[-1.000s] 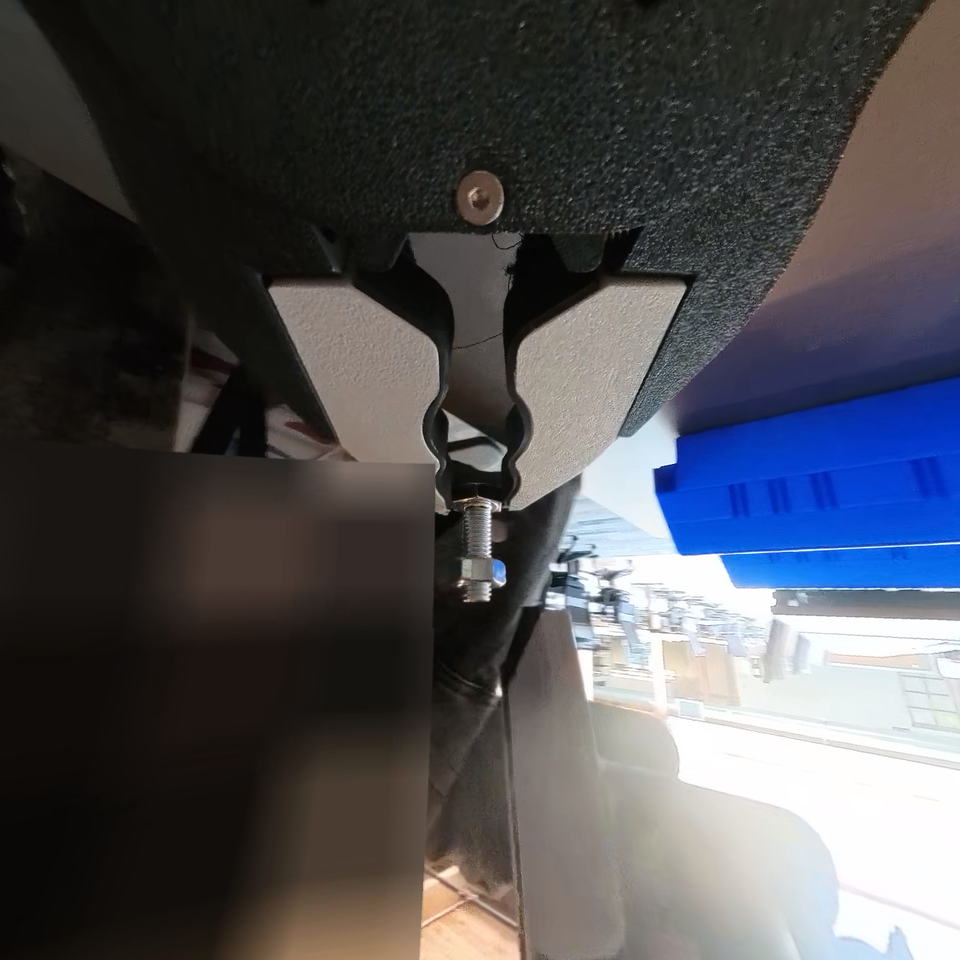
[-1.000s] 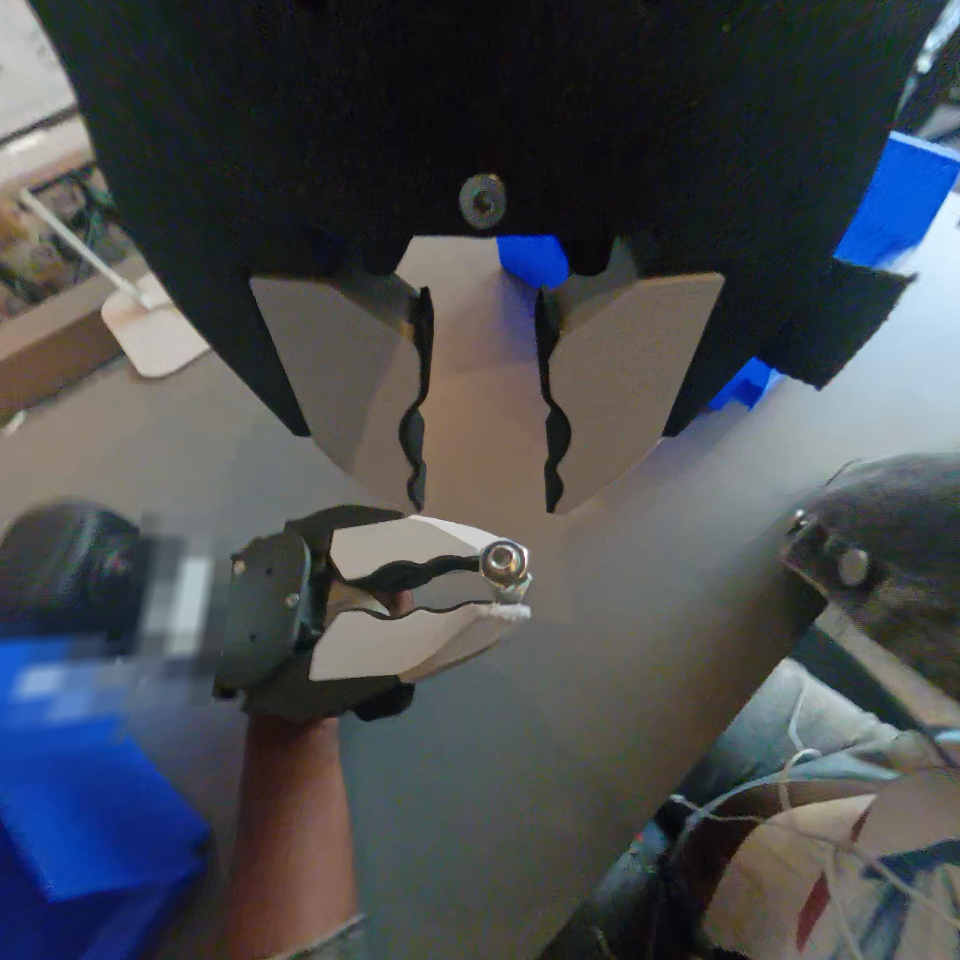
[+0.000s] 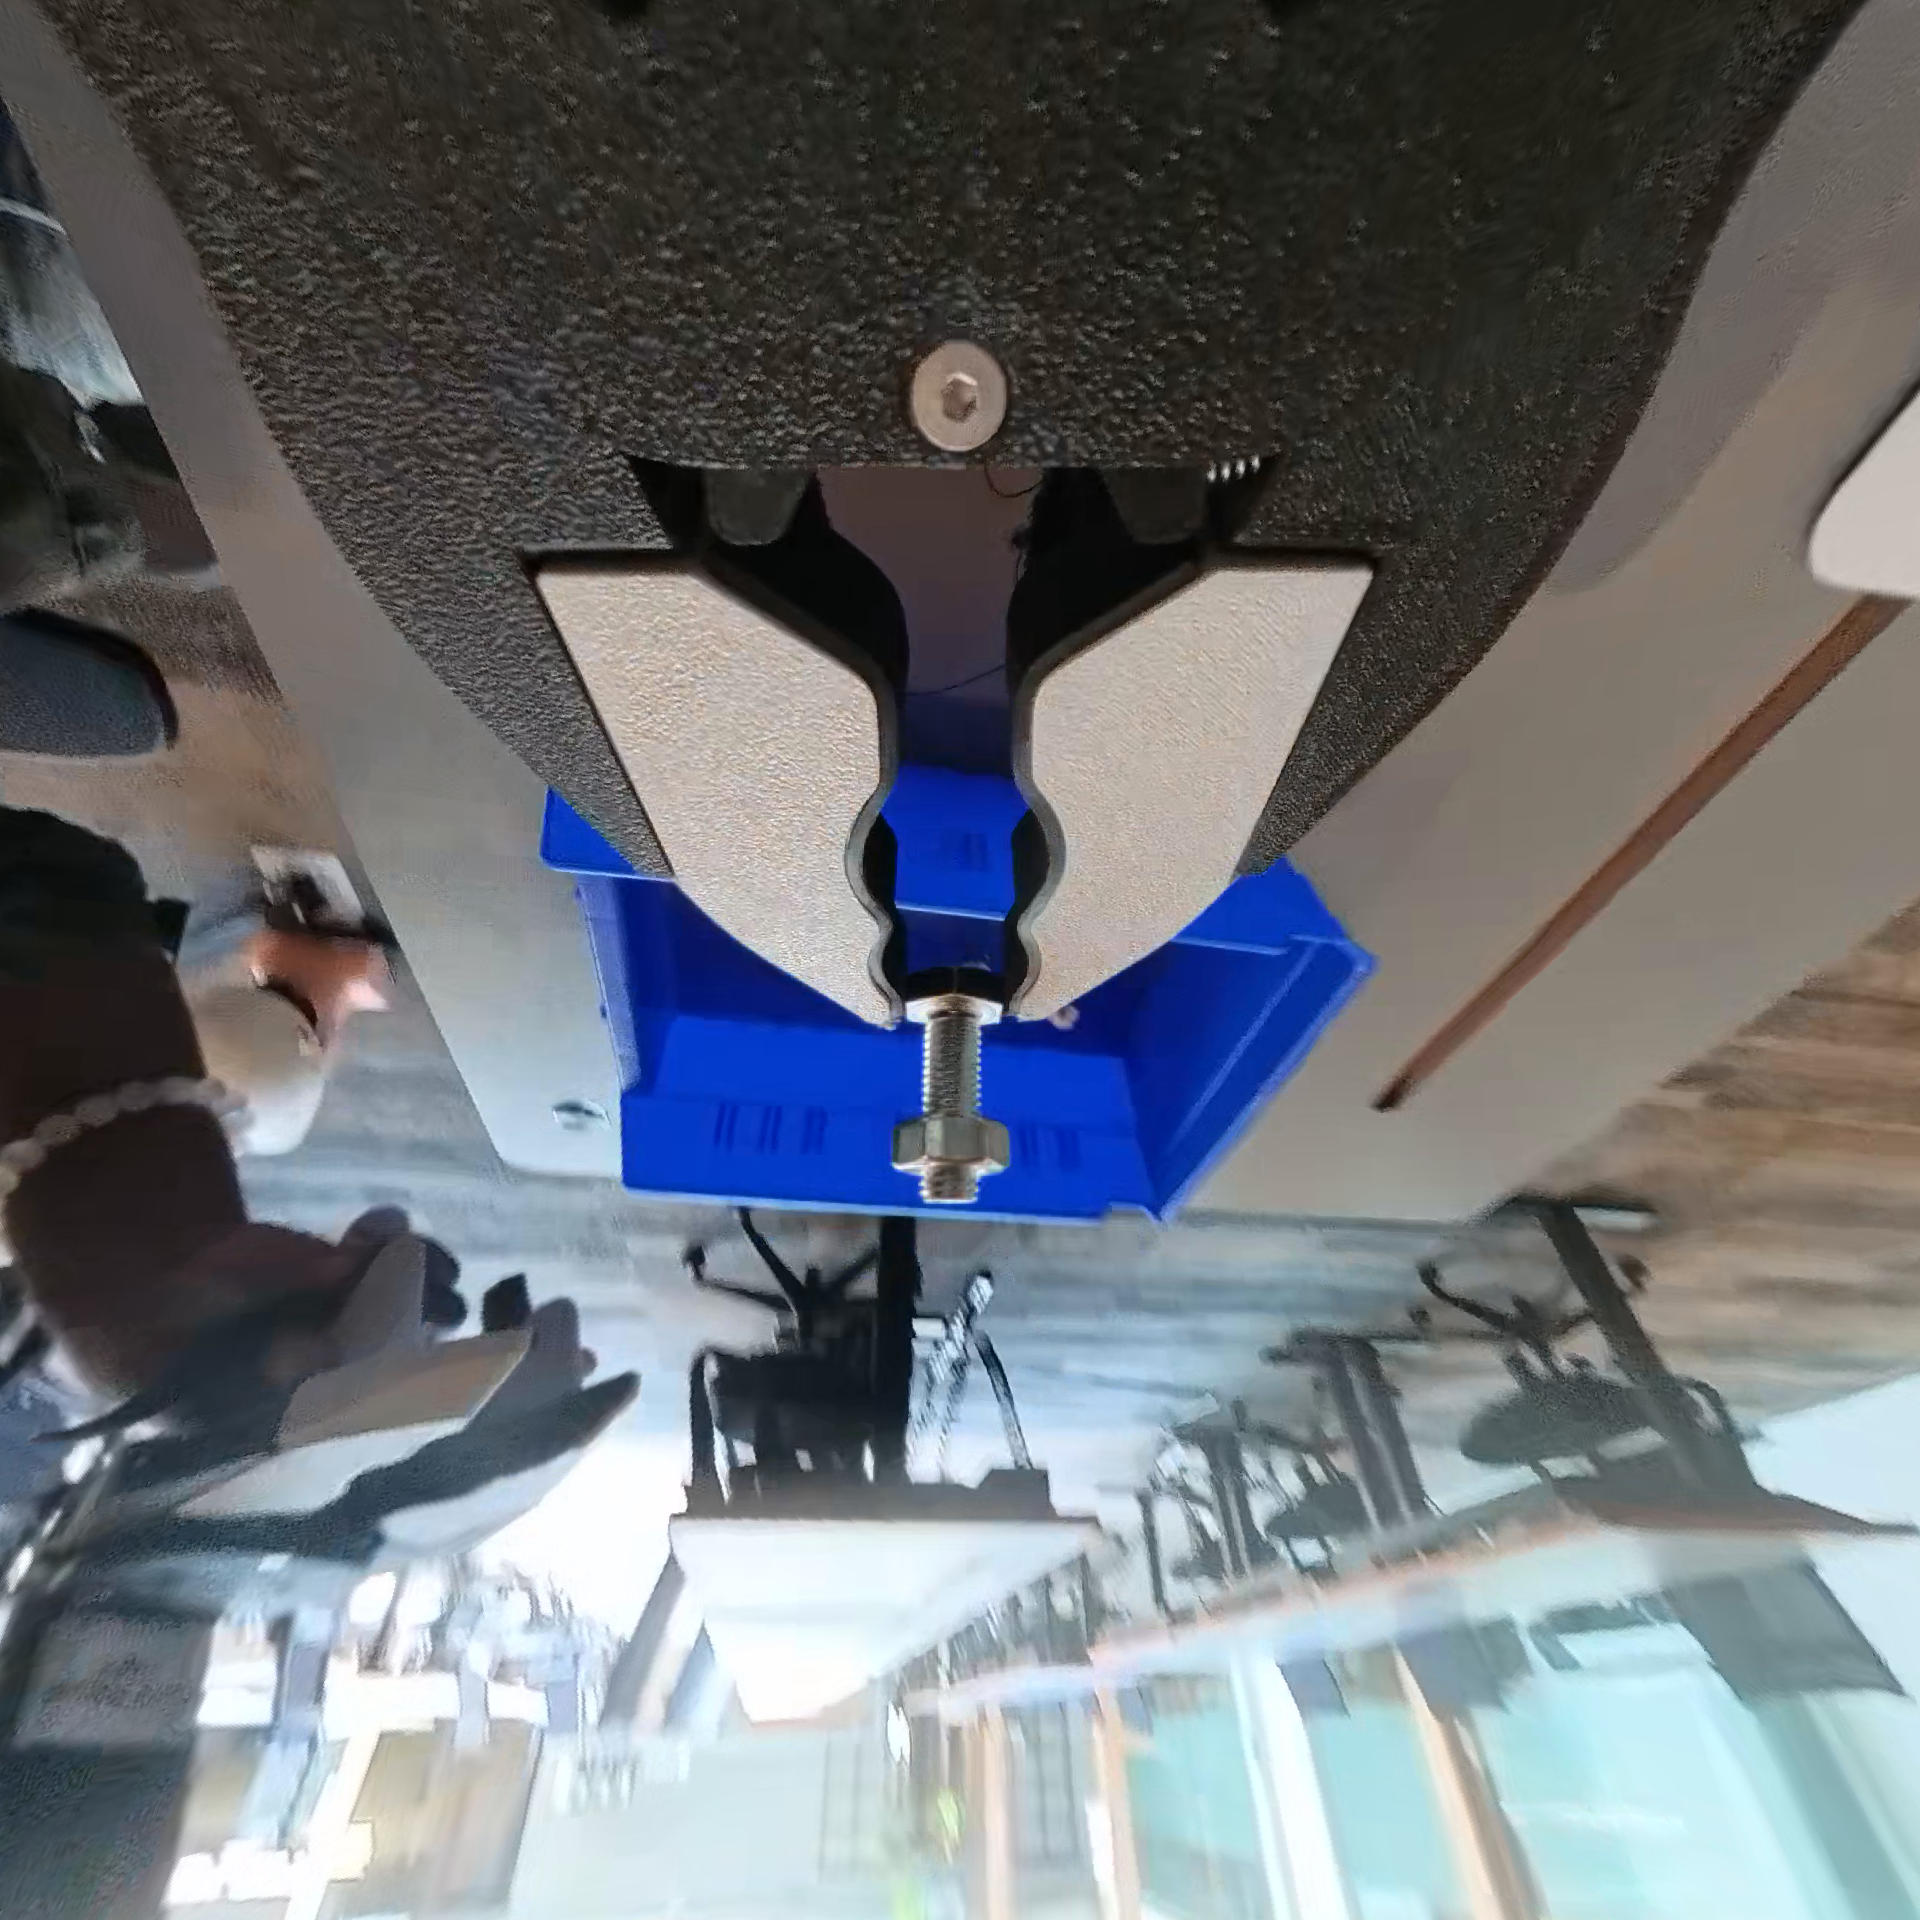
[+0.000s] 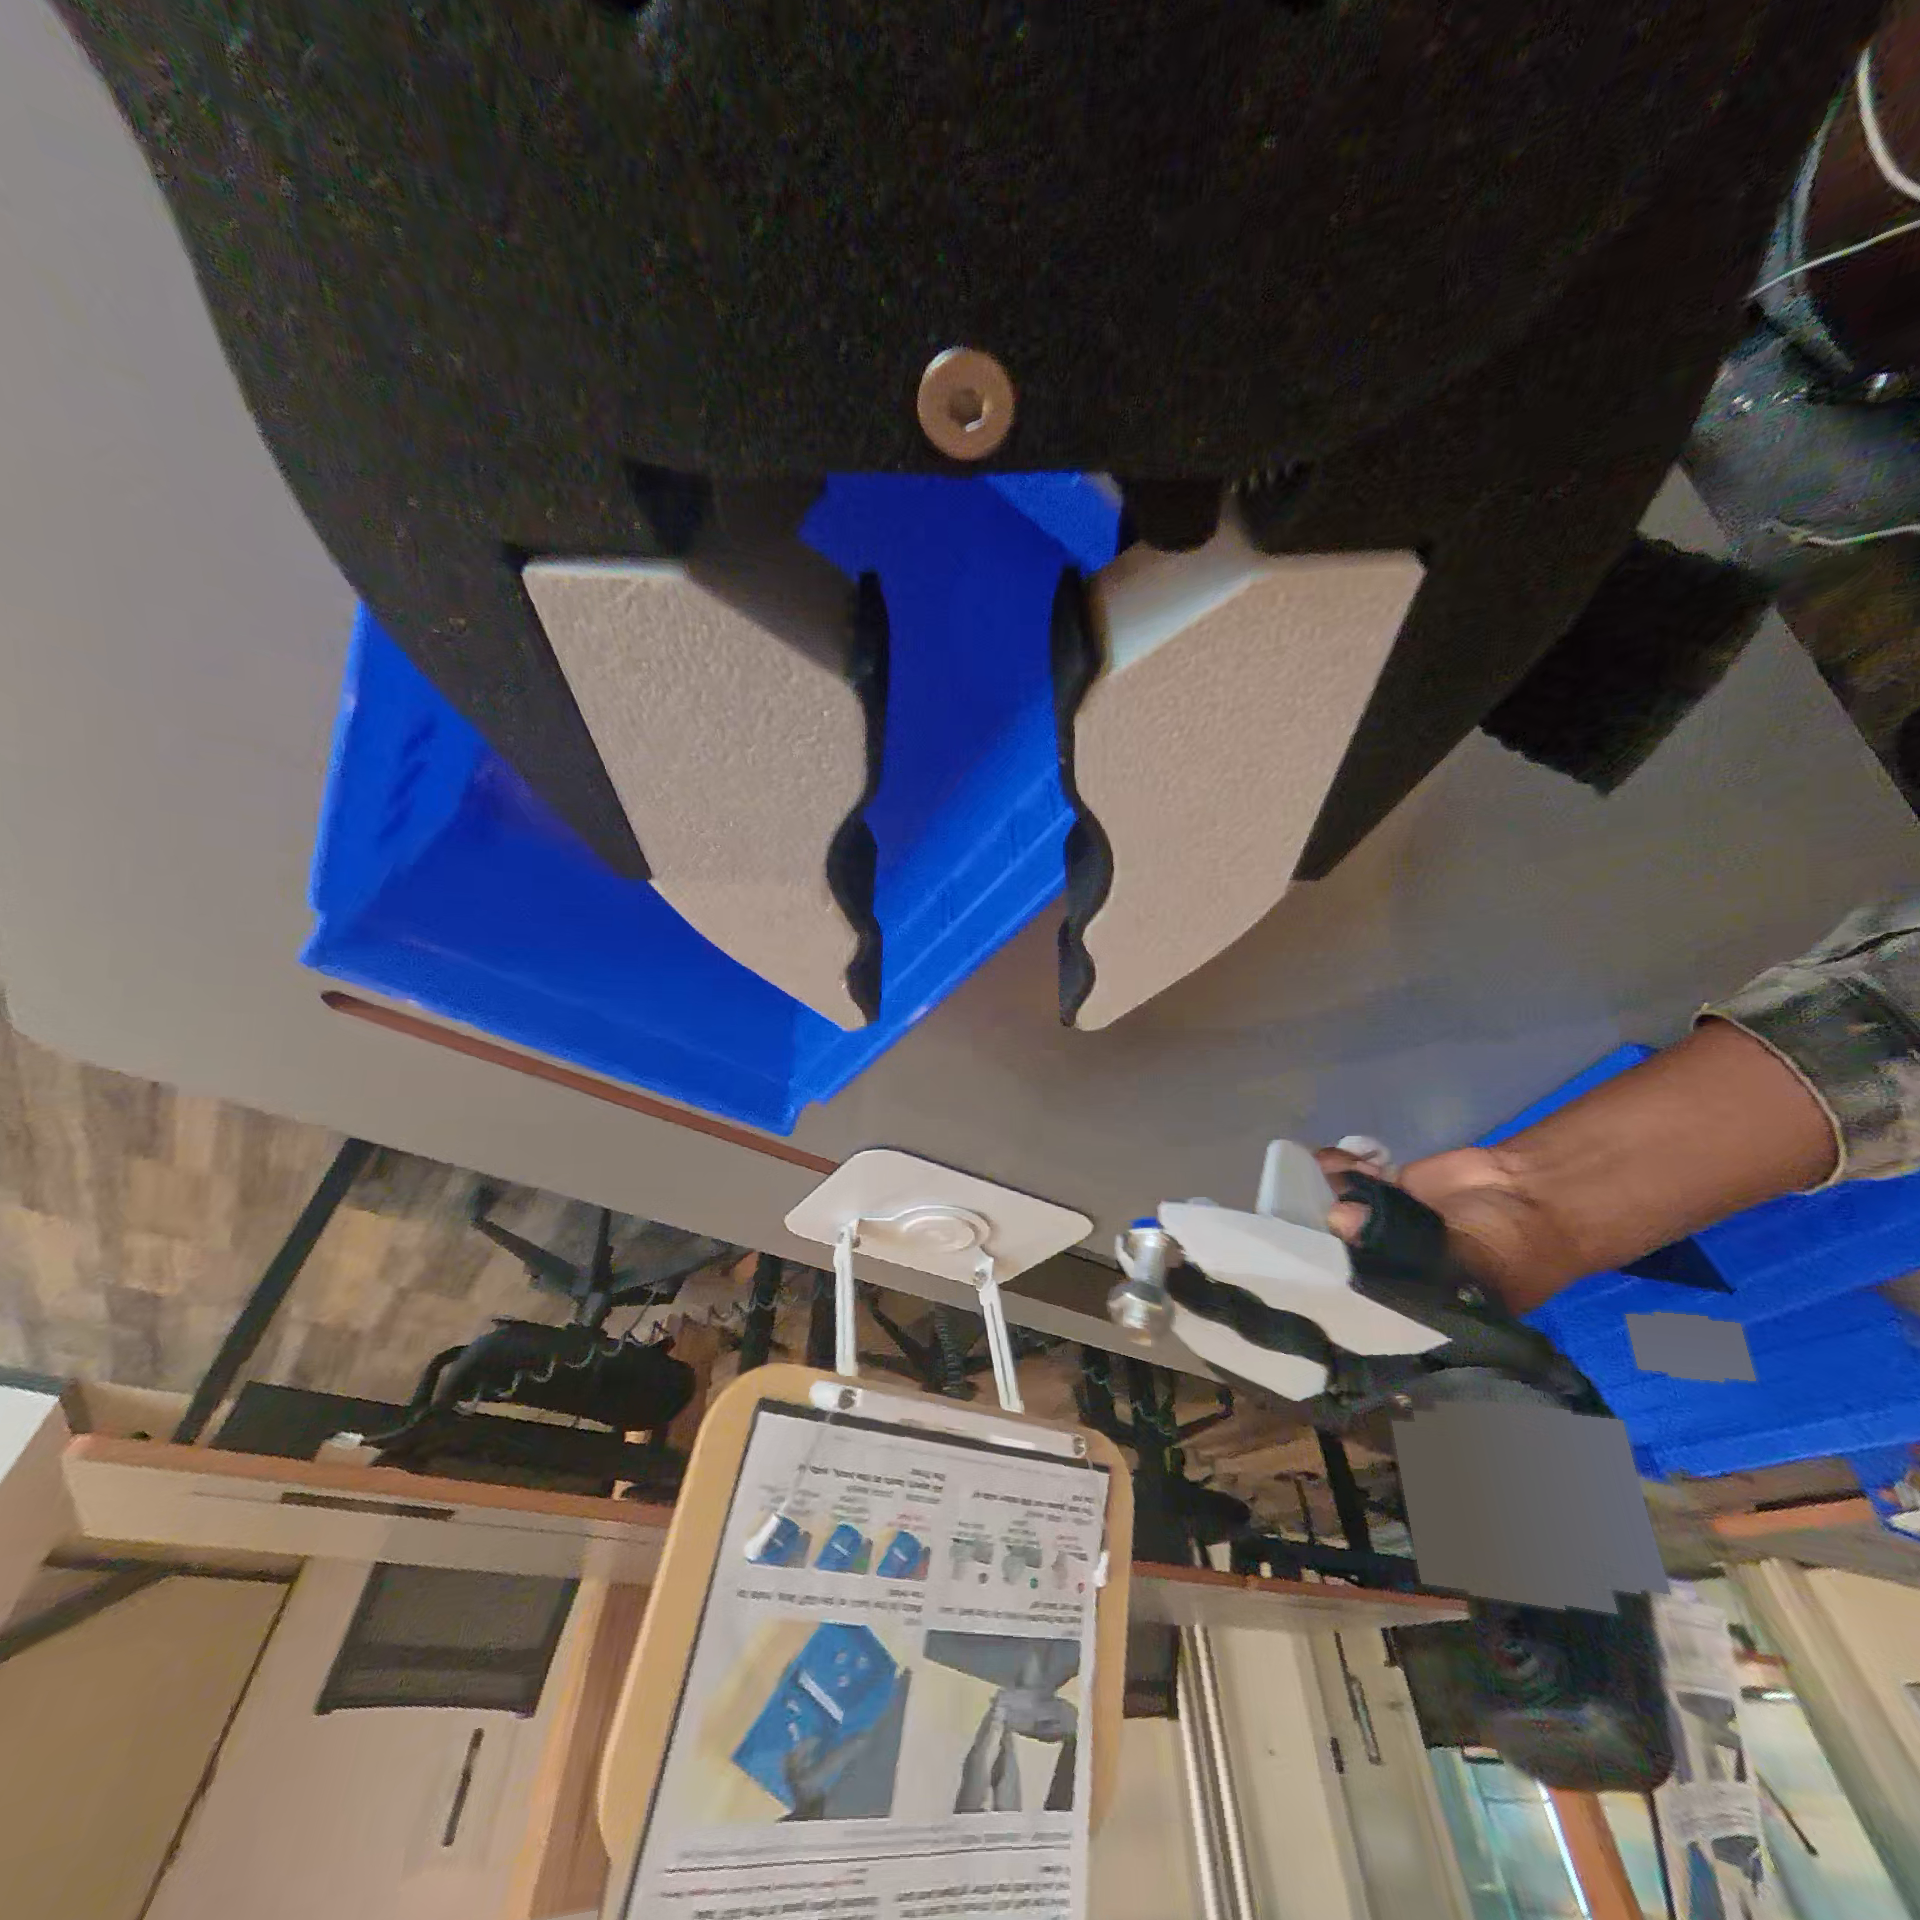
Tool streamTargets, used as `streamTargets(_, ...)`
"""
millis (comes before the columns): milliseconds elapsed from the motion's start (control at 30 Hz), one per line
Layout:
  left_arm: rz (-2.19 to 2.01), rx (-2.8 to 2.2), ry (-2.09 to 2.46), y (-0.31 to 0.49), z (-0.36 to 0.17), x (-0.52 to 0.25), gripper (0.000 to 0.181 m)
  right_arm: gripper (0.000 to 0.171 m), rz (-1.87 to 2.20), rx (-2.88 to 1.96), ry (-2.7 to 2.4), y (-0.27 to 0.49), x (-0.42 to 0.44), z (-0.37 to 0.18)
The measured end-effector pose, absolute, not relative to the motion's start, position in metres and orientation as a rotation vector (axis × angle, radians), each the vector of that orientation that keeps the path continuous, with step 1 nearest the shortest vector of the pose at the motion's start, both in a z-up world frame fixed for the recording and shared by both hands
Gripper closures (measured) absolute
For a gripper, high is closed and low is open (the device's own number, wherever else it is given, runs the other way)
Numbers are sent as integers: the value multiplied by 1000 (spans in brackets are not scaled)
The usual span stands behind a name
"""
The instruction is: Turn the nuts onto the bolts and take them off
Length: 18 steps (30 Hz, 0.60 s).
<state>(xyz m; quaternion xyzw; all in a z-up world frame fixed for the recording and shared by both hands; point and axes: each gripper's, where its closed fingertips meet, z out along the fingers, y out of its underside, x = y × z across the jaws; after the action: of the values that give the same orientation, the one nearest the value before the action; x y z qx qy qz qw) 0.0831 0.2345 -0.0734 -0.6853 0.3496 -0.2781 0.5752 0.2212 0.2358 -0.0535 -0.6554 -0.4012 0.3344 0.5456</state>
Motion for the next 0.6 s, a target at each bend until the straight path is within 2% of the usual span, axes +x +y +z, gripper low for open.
streamTargets(300,-461,-1965,1322,280,-133,176,164,138,812,-1600,-829,233,274,-78)
streamTargets(600,-73,-2276,1856,295,-205,190,163,138,787,-1613,-770,231,305,-93)
